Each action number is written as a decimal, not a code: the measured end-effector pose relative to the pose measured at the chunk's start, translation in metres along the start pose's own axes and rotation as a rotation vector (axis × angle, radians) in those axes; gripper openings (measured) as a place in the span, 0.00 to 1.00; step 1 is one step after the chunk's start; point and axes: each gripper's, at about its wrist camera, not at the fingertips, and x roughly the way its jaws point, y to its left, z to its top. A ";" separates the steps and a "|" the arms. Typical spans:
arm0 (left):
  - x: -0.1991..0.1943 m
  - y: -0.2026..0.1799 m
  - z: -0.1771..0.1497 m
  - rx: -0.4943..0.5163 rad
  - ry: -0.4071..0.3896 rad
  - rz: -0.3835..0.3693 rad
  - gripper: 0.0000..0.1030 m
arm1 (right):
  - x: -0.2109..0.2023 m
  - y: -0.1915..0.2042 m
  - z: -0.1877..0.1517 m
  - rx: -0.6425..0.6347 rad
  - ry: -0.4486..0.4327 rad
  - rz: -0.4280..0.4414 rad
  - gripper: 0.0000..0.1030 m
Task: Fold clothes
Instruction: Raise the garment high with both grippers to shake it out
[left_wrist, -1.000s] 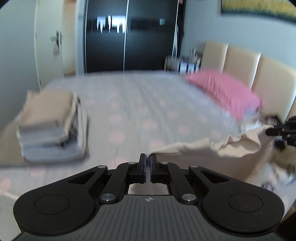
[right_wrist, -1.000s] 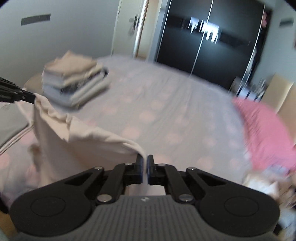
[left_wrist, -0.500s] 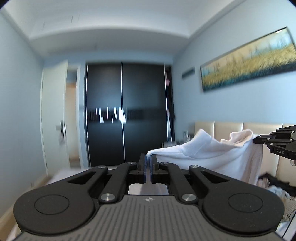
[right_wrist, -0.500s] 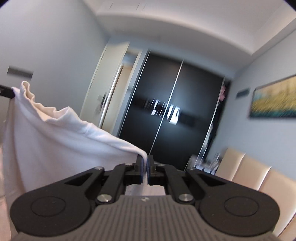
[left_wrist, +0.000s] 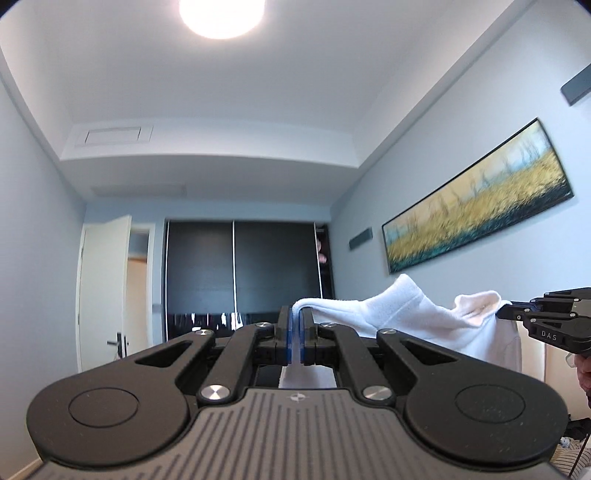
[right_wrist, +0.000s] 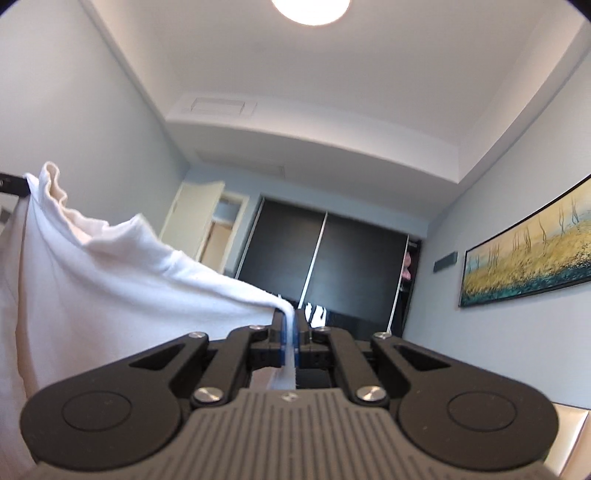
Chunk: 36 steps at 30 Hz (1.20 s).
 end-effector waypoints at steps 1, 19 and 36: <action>-0.007 -0.003 0.004 0.008 -0.016 -0.002 0.02 | -0.008 -0.001 0.003 0.005 -0.016 0.007 0.04; 0.102 0.026 -0.129 -0.073 0.443 0.056 0.02 | 0.063 0.016 -0.095 0.057 0.276 0.097 0.04; 0.263 0.051 -0.431 -0.048 0.976 0.082 0.02 | 0.262 0.072 -0.412 0.083 0.905 0.158 0.04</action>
